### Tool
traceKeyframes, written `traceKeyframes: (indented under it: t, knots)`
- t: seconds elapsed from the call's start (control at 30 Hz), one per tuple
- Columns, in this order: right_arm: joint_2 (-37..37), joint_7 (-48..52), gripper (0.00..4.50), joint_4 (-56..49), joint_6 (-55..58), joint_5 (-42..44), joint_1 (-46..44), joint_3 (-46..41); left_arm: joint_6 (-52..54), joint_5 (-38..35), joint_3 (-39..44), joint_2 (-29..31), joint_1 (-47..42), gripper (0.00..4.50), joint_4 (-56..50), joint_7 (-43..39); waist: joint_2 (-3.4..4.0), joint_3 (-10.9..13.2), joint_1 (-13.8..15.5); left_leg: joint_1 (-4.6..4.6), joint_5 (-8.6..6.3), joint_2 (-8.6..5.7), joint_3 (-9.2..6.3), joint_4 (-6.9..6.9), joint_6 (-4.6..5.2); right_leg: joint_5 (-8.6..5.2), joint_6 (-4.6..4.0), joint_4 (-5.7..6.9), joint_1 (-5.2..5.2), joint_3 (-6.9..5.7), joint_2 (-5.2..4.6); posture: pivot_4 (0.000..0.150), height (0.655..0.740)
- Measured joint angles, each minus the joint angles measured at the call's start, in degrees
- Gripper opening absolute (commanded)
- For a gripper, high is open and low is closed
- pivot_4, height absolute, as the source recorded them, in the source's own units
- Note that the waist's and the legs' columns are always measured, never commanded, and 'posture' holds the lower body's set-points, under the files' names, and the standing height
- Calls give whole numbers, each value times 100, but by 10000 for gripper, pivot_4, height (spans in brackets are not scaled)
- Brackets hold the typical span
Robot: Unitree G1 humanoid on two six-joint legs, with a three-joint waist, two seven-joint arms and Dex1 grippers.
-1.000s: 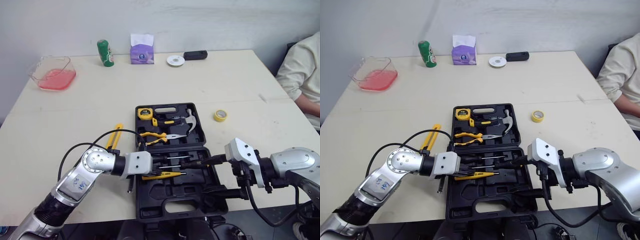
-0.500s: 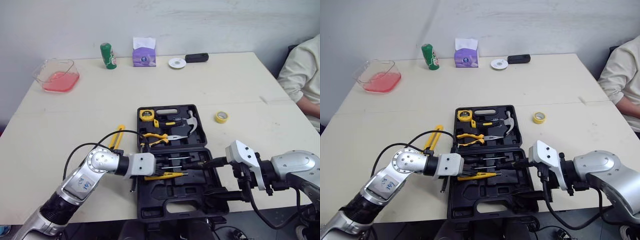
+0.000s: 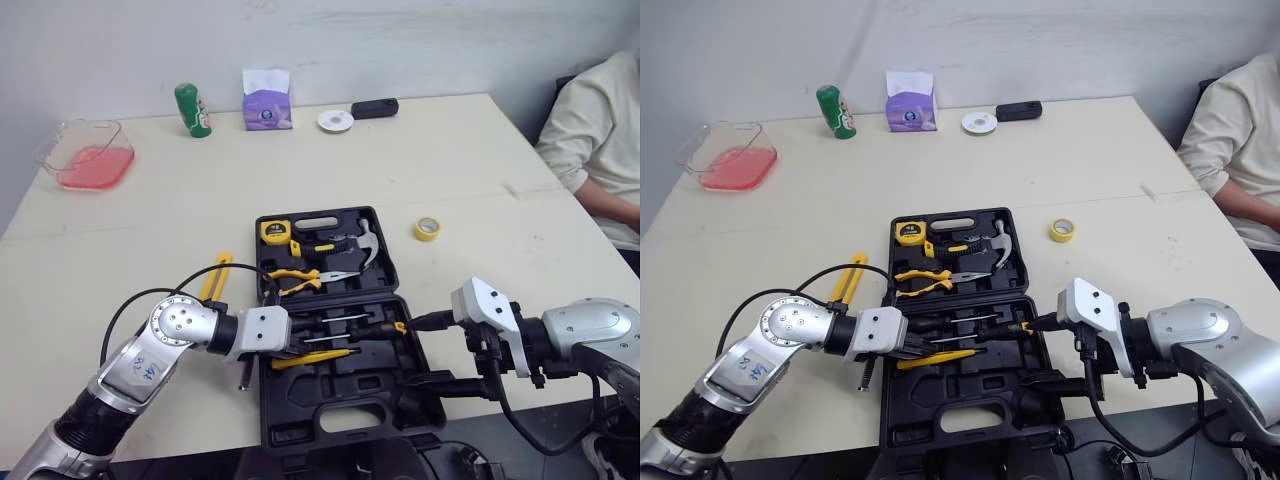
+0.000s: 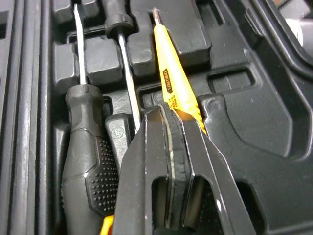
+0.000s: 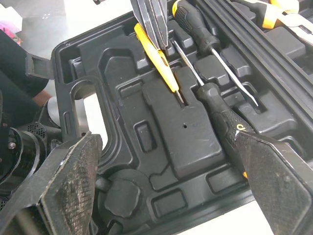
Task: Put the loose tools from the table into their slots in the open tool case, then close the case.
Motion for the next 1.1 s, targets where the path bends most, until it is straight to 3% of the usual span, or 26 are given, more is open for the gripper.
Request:
traceKeyframes:
  t: [0.2,0.4,0.77,1.1]
  knots:
    - [0,-1,45000,1,-5,1,-1,0,581,-578,210,-333,-73,835,8,-1,-36,27,47,-25,6,-7,-2,12,2,7,12,-4,-14,-1,-8,1500,7244]
    - [13,-16,45000,1,-8,9,-11,0,1291,-1215,400,-298,-127,835,-252,-141,-48,45,47,-26,14,-7,-3,12,-12,7,12,-5,-15,-1,-7,1500,7244]
    - [13,-59,45000,-3,-5,30,-2,-1,1756,-1105,-1,-382,-283,835,-307,201,-49,47,127,-28,14,-8,-3,12,-12,7,12,-7,-17,-2,-6,1500,7244]
    - [12,-124,45000,-46,1,102,83,-50,1762,-559,-584,-7,-366,835,-560,341,-46,45,137,-17,3,-8,-3,11,8,7,12,-7,-7,0,-7,1500,7244]
